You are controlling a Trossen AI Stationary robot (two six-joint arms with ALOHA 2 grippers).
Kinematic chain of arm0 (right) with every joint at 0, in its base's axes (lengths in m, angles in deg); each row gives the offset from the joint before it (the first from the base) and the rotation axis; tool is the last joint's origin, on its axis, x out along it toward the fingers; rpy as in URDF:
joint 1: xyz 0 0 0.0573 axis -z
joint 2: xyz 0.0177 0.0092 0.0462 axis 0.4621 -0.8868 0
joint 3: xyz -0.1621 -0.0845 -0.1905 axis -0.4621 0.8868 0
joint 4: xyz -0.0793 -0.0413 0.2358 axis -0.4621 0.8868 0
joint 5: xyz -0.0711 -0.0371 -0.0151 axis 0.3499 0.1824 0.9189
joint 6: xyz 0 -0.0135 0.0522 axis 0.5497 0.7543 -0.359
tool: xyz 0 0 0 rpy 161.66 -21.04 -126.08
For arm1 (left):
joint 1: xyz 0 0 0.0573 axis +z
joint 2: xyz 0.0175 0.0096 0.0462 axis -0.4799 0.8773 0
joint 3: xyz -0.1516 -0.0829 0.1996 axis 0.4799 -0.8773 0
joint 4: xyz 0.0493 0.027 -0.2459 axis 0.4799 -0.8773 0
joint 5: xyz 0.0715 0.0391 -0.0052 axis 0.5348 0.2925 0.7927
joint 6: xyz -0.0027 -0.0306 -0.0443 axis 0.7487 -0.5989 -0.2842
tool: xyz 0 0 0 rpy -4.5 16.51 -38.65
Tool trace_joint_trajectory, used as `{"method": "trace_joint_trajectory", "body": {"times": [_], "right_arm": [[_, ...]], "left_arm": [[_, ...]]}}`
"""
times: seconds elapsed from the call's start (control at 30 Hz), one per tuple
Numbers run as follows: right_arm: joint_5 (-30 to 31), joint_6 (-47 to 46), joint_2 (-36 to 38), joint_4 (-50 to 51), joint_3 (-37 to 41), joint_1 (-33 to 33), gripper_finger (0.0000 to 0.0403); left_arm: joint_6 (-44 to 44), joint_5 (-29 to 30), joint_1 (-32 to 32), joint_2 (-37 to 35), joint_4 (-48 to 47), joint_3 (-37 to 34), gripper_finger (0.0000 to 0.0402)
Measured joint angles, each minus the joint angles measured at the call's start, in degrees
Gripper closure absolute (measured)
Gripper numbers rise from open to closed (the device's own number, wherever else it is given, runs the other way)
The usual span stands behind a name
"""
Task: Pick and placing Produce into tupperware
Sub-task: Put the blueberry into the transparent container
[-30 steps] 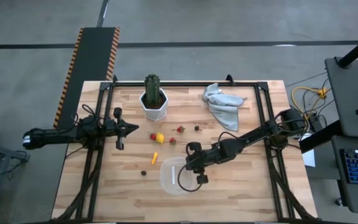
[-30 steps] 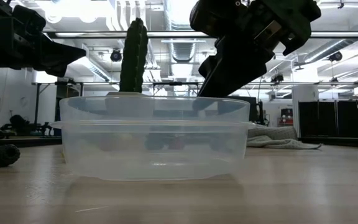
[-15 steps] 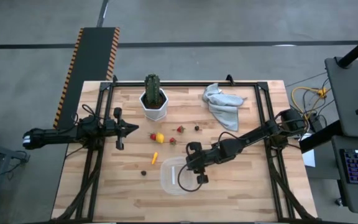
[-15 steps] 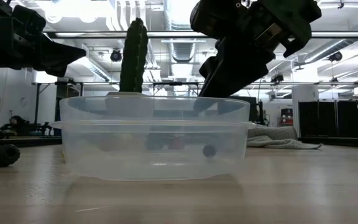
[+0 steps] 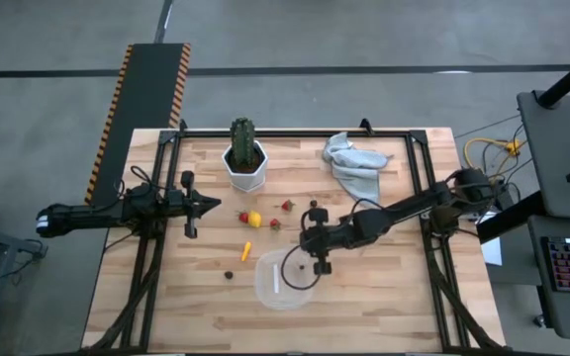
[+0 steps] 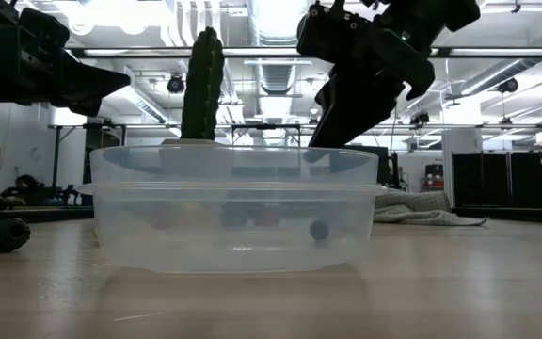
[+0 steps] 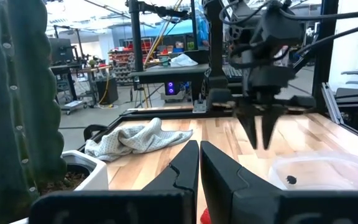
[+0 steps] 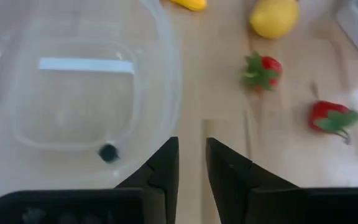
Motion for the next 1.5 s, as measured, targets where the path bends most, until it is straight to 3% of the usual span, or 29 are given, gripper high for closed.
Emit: {"method": "trace_joint_trajectory", "body": {"times": [0.3, 0.4, 0.67, 0.87, 0.97, 1.23, 1.5], "right_arm": [[0.8, 0.46, 4.51, 5.02, 1.86, 2.55, 0.033], [4.25, -1.06, 5.37, 4.98, 4.18, 2.84, 0.0323], [7.96, -3.07, 8.29, 3.05, 9.87, 3.23, 0.0274], [9.13, -3.27, 9.64, -6.1, 16.94, 3.81, 0.023], [9.19, -3.89, 10.37, -15.24, 22.41, 4.77, 0.022], [5.6, -2.54, 13.48, -36.71, 33.69, 4.93, 0.0218], [1.47, -1.89, 11.91, -44.43, 38.23, 4.93, 0.0218]], "left_arm": [[0.0, 0.0, 0.0, 0.06, -0.09, 0.0, 0.0402], [0.0, 0.0, 0.0, 0.03, -0.31, 0.0, 0.0402], [0.0, 0.0, 0.0, 0.05, -0.36, 0.0, 0.0402], [0.0, 0.0, 0.0, 0.13, -0.39, 0.0, 0.0402], [0.0, 0.0, 0.0, 0.09, -0.39, 0.0, 0.0402], [0.0, 0.02, 0.0, 0.26, -0.42, 0.0, 0.0402], [0.0, 0.04, 0.0, 0.61, -0.39, 0.0, 0.0402]]}}
